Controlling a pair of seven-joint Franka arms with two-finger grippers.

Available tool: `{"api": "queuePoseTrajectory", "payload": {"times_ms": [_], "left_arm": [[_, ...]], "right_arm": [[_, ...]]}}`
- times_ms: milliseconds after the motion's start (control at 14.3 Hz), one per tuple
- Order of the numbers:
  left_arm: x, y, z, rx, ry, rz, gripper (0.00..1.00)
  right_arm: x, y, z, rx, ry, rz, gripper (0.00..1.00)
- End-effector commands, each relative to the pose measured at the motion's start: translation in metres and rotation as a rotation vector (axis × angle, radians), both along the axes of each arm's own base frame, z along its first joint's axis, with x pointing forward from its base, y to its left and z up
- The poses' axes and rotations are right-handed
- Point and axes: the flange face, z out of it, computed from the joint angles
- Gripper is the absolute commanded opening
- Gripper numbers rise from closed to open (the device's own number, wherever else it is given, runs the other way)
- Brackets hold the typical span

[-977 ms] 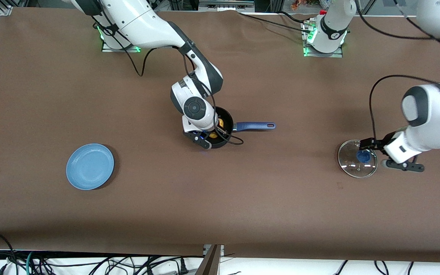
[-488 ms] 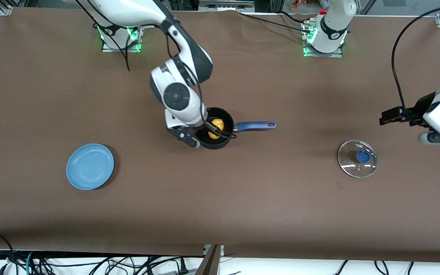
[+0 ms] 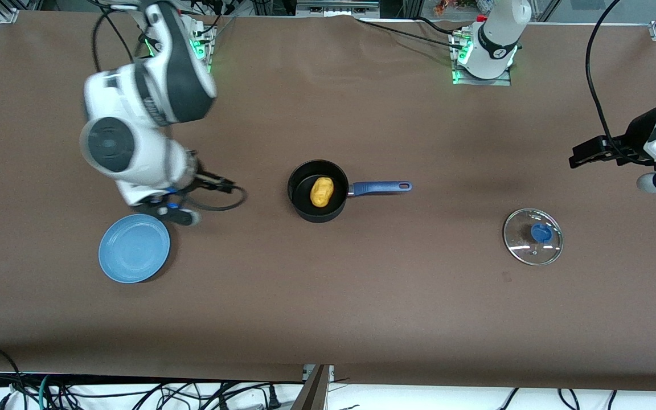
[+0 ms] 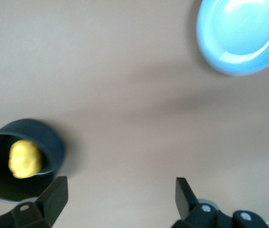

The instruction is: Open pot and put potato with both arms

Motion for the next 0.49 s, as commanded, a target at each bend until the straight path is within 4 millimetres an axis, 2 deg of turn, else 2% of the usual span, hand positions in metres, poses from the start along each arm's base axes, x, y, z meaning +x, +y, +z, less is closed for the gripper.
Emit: {"api": "queuePoseTrajectory", "payload": {"times_ms": [0,209,279,349,419], "left_arm": [[-0.002,-0.001,0.005,0.019,0.006,0.009,1.0],[-0.002,-0.002,0.005,0.021,0.006,0.007,1.0],[-0.002,-0.001,0.005,0.019,0.006,0.009,1.0],[-0.002,-0.002,0.005,0.018,0.007,0.009,1.0],[-0.002,-0.002,0.005,0.018,0.007,0.009,1.0]], "right_arm": [[0.006,-0.064,0.027,0.022,-0.034,0.099,1.0],[0.009,-0.133,0.05,0.006,-0.054,0.168,1.0],[0.007,-0.151,0.053,-0.005,-0.039,0.195,1.0],[0.004,-0.159,0.056,-0.011,-0.016,0.213,1.0],[0.004,-0.166,0.07,-0.011,-0.031,0.212,1.0]]}}
